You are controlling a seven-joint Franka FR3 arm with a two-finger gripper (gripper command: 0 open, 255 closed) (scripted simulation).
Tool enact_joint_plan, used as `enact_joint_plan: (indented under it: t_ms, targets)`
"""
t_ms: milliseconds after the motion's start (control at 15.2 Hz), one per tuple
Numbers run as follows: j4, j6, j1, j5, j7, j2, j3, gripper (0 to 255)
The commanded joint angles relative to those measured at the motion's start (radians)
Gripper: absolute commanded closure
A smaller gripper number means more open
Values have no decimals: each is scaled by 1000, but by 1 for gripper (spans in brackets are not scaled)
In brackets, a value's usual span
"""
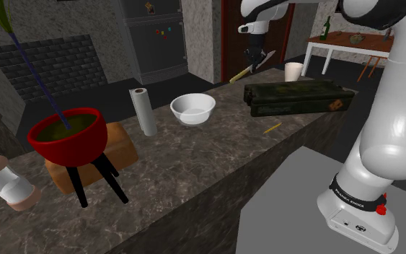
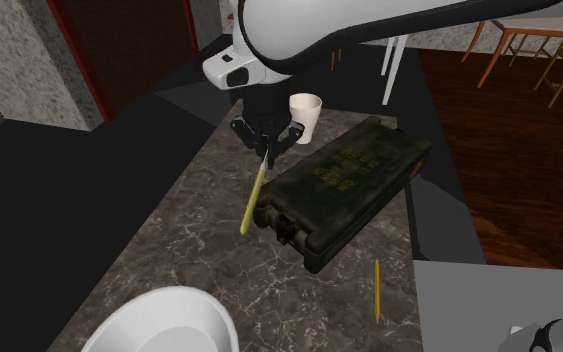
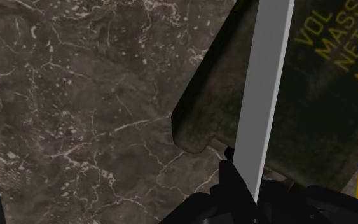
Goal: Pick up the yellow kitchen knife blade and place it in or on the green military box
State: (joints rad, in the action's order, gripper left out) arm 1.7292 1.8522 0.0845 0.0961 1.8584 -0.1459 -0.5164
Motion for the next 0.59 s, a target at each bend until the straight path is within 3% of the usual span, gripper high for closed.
enact_joint_plan:
  t_ms: [0,528]
  targets:
    - [72,19,-5,-29,15,60,-13,255]
    - [266,48,-65,-137,101,252,-74,255]
